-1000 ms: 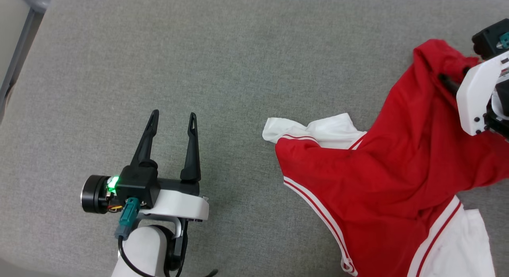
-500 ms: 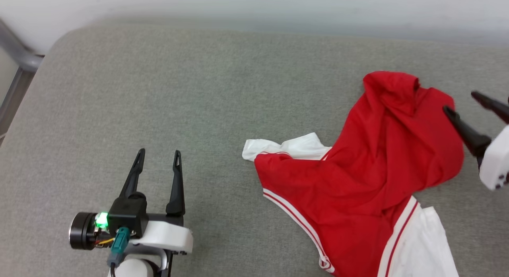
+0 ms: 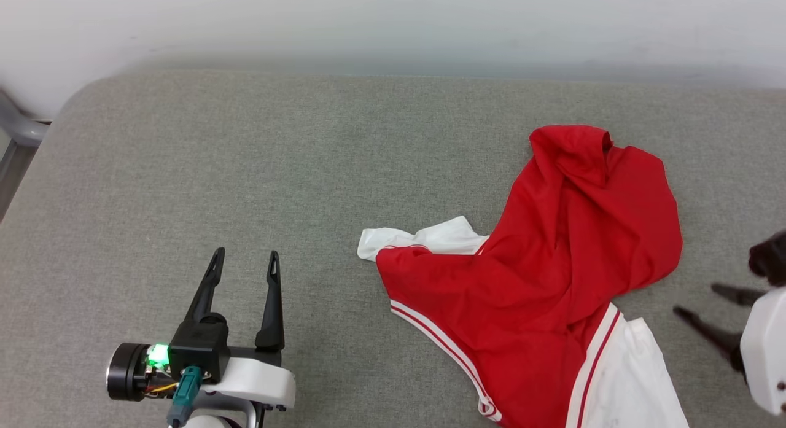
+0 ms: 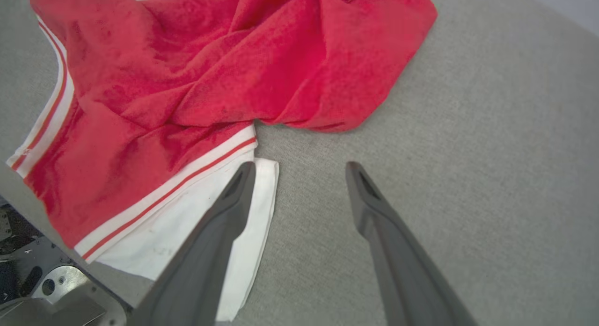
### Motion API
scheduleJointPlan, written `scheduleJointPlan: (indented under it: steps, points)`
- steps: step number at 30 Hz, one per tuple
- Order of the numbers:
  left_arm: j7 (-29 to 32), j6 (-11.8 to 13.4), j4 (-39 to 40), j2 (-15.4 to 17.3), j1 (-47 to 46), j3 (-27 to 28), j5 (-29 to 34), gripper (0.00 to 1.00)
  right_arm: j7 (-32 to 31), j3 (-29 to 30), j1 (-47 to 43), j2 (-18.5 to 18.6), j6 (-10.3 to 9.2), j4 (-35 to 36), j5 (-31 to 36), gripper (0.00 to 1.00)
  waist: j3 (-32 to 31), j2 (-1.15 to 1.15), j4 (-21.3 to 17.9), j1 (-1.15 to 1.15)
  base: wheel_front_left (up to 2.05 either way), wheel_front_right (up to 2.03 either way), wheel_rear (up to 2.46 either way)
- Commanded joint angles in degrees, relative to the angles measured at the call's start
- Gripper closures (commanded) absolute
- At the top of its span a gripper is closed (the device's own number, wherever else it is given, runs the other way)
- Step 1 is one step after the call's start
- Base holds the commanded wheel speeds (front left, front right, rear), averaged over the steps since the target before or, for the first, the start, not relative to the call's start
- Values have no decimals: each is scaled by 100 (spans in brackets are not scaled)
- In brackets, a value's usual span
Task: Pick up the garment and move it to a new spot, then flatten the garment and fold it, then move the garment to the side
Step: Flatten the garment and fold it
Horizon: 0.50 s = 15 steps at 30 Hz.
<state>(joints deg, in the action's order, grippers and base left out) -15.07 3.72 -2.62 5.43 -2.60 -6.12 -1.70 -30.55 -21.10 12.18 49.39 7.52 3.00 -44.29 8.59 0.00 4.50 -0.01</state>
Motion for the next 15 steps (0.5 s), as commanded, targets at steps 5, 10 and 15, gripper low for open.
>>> scheduleJointPlan:
  steps: [5, 10, 15]
  points:
    - [-14, -25, 12, -13, -121, -63, 24, 0, -858, 286, -502, -222, -6, 186, 128, 0, 137, 0, 107, 1, 0, 0, 0]
    - [-14, -31, 10, -30, -193, -77, 9, 0, -1056, 286, -530, -392, -7, 5, 294, 0, 270, 0, 189, 1, 0, 0, 0]
    - [-14, -39, 4, -50, -285, -93, -2, 0, -1019, 19, -357, -644, -6, -517, 423, 0, 439, 0, 286, 1, 0, 0, 0]
